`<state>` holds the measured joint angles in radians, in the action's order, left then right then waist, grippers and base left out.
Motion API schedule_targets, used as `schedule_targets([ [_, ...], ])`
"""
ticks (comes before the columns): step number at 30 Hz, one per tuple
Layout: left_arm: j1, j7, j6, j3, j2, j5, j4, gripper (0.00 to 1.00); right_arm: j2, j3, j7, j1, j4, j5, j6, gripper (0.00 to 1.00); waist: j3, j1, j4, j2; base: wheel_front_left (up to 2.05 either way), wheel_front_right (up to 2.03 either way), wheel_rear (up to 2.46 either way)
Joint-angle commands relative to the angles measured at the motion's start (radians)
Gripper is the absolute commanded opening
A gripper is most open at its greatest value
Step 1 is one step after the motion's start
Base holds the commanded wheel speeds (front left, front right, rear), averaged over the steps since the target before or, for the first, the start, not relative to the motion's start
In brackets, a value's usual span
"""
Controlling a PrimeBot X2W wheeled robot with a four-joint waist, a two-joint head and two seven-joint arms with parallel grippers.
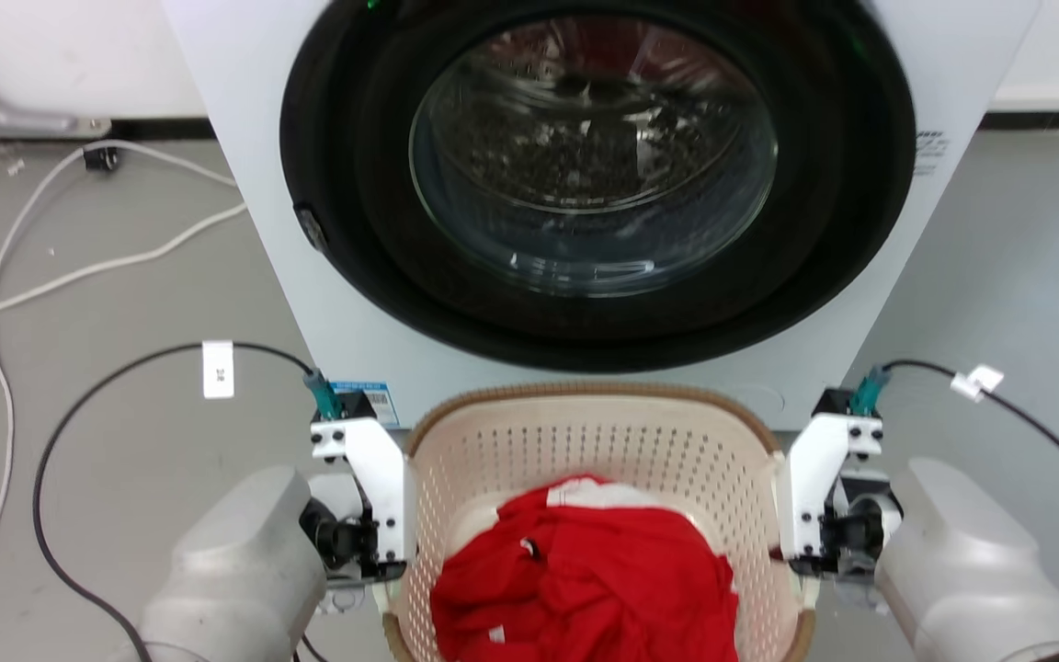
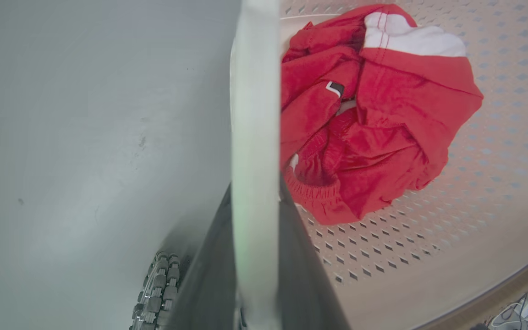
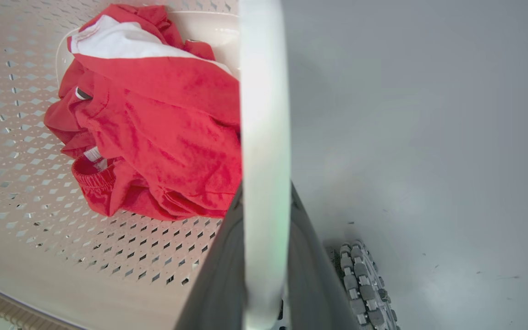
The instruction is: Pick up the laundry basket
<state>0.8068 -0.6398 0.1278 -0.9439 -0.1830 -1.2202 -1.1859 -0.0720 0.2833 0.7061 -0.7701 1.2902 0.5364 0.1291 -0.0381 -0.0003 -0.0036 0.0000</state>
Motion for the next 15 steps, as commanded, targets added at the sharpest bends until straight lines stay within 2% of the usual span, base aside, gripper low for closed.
schedule_targets([
  [1,-0.014,-0.004,0.005,-0.001,0.009,-0.01,0.001,0.0,0.003,-0.008,0.009,0.013,-0.003,0.001,0.003,0.0,0.02,0.0003,-0.004,0.0,0.0,0.0,0.0],
  [15,-0.085,-0.004,0.005,-0.019,0.029,-0.033,-0.005,0.0,0.016,-0.048,0.017,0.077,-0.003,-0.039,0.003,0.0,0.05,0.0003,-0.005,0.0,0.0,0.0,0.0],
])
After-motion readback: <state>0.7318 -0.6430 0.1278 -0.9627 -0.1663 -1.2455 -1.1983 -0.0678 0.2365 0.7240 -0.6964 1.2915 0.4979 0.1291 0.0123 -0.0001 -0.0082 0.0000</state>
